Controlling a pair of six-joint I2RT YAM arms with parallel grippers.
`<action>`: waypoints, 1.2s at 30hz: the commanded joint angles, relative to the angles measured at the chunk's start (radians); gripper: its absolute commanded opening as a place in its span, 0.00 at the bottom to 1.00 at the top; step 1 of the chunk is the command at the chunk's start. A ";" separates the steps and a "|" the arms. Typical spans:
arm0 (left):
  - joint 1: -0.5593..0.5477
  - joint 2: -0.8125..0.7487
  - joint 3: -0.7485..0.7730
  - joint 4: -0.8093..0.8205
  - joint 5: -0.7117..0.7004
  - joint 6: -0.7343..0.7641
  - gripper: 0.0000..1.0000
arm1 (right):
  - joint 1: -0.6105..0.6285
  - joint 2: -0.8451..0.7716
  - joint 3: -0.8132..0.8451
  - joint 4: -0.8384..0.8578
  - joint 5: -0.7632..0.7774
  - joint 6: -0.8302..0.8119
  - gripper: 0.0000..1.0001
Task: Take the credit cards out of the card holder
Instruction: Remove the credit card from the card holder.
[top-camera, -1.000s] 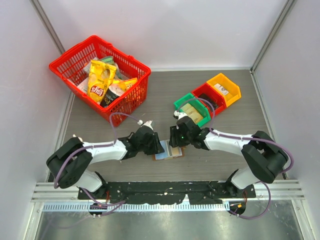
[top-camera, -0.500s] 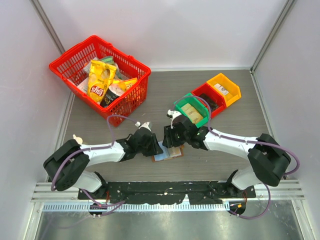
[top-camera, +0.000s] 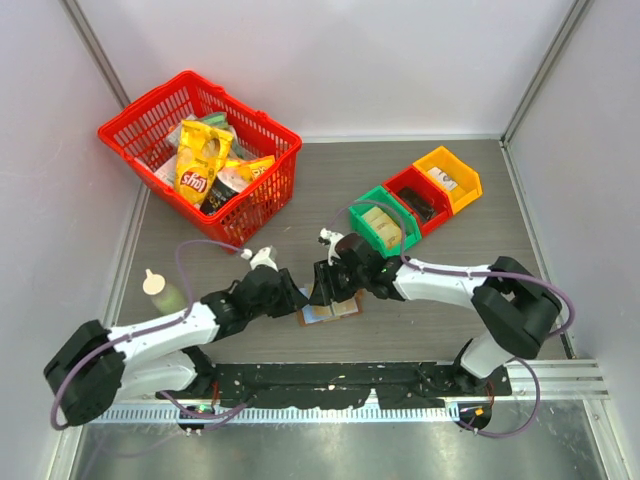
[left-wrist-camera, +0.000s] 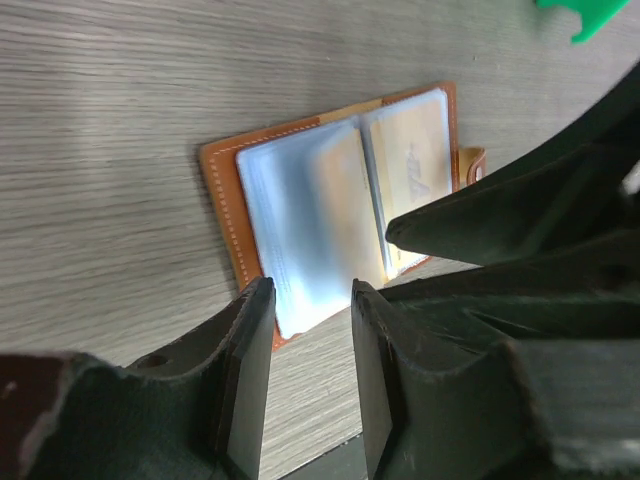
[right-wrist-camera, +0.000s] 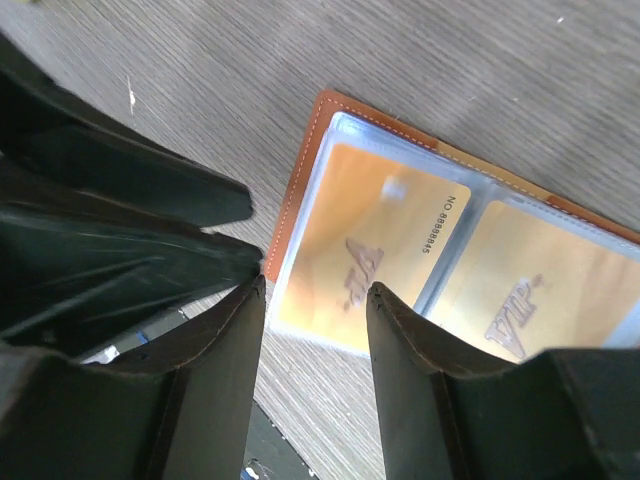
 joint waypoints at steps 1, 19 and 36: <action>-0.005 -0.147 -0.031 -0.063 -0.116 -0.055 0.41 | 0.009 0.034 0.045 0.074 -0.066 0.016 0.51; -0.003 0.052 0.027 0.193 0.004 -0.003 0.30 | -0.140 -0.033 -0.249 0.462 -0.126 0.210 0.51; -0.005 0.115 -0.072 0.139 -0.044 -0.061 0.00 | -0.148 0.120 -0.302 0.714 -0.218 0.319 0.51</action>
